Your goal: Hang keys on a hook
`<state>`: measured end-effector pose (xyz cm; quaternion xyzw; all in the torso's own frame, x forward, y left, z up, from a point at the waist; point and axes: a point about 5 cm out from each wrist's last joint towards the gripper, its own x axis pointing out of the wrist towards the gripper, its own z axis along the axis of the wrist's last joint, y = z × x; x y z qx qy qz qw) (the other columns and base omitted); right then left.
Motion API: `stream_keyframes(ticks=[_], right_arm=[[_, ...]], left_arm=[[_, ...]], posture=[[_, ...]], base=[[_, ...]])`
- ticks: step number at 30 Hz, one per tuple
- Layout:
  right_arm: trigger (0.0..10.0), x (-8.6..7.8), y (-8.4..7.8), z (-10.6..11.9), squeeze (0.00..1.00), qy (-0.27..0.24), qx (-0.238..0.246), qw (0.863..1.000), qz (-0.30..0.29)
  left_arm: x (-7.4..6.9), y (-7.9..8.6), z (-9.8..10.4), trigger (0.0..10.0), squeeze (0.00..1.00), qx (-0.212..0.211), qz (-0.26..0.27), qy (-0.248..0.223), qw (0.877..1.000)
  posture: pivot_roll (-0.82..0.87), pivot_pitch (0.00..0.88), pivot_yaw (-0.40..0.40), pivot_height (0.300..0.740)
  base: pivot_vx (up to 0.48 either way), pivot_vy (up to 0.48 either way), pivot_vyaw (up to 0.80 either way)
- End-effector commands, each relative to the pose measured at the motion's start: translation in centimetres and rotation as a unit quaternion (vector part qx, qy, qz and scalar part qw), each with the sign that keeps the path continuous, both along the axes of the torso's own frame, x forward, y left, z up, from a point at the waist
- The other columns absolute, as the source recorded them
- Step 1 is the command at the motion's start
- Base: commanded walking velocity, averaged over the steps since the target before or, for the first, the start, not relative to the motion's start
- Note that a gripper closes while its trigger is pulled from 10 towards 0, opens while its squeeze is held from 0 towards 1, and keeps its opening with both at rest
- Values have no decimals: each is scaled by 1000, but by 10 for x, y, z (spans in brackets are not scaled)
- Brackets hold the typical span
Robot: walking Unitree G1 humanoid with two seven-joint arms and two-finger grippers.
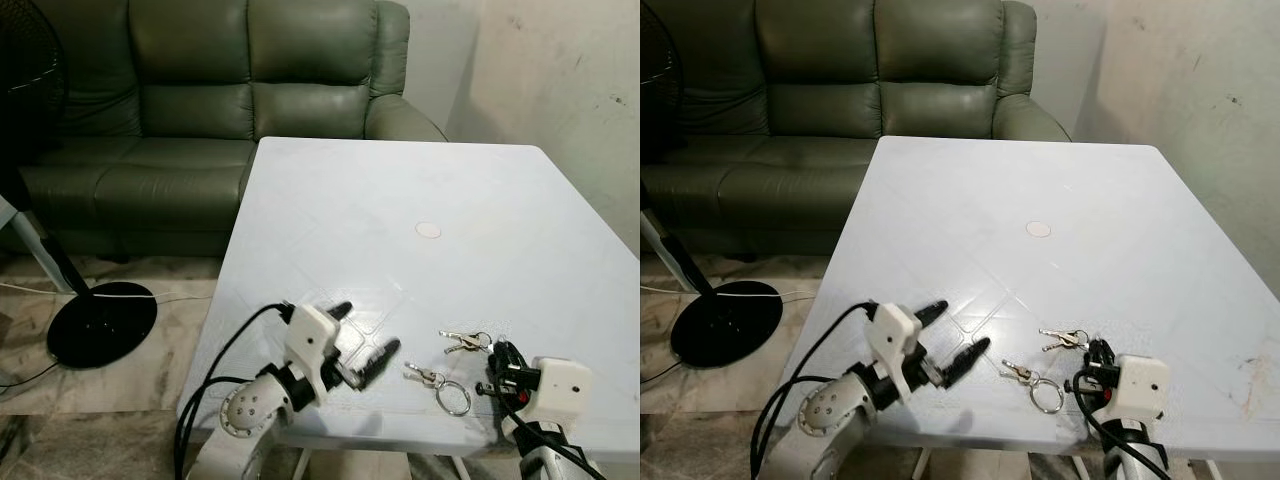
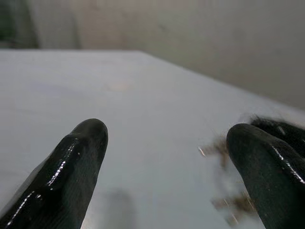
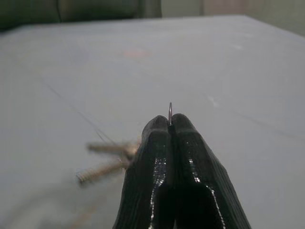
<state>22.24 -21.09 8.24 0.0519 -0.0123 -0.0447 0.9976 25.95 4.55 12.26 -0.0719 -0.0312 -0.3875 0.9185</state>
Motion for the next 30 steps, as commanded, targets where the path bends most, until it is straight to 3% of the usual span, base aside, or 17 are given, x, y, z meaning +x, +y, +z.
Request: stream_keyframes(ticks=[1,7,9,11,17,18,19,20,21,22,27,30], right_arm=[[0,5,5,14,0,-37,7,999,6],[0,25,26,31,0,-85,22,996,30],[0,25,26,31,0,-85,22,996,30],[0,33,33,39,0,-100,27,994,35],[0,43,40,44,0,-108,28,993,35],[1137,44,41,44,0,-108,28,993,36],[3373,46,42,46,0,-112,27,993,39],[3373,47,43,48,0,-114,26,992,42],[5569,52,44,51,0,-113,22,992,45],[10000,53,44,52,0,-112,21,992,46],[10000,58,40,62,0,-130,18,990,44],[10000,60,36,60,0,-114,-5,993,34]], left_arm=[[5,5,4,10000,0,-13,24,0,1000],[23,26,17,10000,0,-31,119,-21,992],[23,26,17,10000,0,-31,119,-21,992],[31,41,24,10000,0,-35,171,-36,984],[45,65,31,10000,0,-42,242,-45,968],[47,68,32,10000,0,-40,249,-46,967],[50,72,33,10000,0,-39,255,-49,965],[52,74,34,10000,0,-39,259,-52,964],[55,79,37,10000,0,-40,267,-56,961],[56,80,37,10000,0,-41,269,-57,961],[63,90,45,10000,0,-51,279,-70,956],[67,95,48,10000,0,-48,288,-80,953]], posture=[[-35,55,-38,740],[-16,21,-48,740],[-16,21,-48,740],[-9,9,-49,740],[-2,0,-52,740],[-2,0,-52,740],[-2,0,-52,740],[-2,0,-52,740],[-3,0,-51,740],[-3,0,-51,740],[-4,0,-49,740],[-7,0,-48,740]], base=[[0,0,0],[0,0,0],[0,0,0],[0,0,0],[0,0,0],[0,0,0],[0,0,0],[0,0,0],[0,0,0],[0,0,0],[0,0,0],[0,0,0]])
